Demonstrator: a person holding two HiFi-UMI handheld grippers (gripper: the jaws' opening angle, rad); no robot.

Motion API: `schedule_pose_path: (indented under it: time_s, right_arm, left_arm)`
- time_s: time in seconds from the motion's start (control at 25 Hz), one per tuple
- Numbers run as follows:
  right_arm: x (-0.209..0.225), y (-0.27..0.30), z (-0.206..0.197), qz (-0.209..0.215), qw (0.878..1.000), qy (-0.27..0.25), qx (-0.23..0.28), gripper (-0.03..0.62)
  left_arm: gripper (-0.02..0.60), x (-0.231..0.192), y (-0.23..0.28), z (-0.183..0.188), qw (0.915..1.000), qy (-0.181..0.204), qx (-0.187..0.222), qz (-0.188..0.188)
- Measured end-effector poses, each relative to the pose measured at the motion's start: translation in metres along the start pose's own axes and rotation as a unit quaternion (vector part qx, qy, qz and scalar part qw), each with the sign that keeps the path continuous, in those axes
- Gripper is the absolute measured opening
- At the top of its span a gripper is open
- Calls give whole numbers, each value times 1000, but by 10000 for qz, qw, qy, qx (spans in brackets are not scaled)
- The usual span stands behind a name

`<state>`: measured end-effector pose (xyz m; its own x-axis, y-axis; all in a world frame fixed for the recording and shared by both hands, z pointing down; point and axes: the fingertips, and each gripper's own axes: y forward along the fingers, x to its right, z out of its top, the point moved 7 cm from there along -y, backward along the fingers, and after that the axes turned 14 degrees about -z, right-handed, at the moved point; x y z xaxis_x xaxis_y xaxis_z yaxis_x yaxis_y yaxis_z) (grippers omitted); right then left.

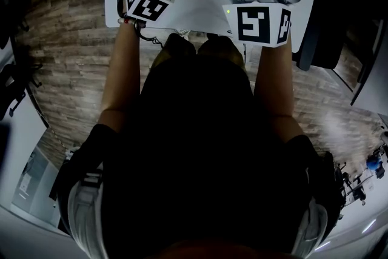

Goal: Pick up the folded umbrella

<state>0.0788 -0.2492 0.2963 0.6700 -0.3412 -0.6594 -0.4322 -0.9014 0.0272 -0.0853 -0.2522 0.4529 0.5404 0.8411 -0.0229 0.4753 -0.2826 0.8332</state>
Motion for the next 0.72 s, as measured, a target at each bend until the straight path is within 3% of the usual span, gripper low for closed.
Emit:
schedule_pose_path:
  time_s: [0.12, 0.72]
  right_arm:
    - [2, 1, -2, 1, 10000, 7, -9, 29]
    - [-3, 7, -11, 100, 9999, 46, -91, 29]
  left_arm:
    - [281, 3, 8, -6, 9996, -167, -95, -197]
    - [311, 2, 37, -41, 9938, -720, -705, -473]
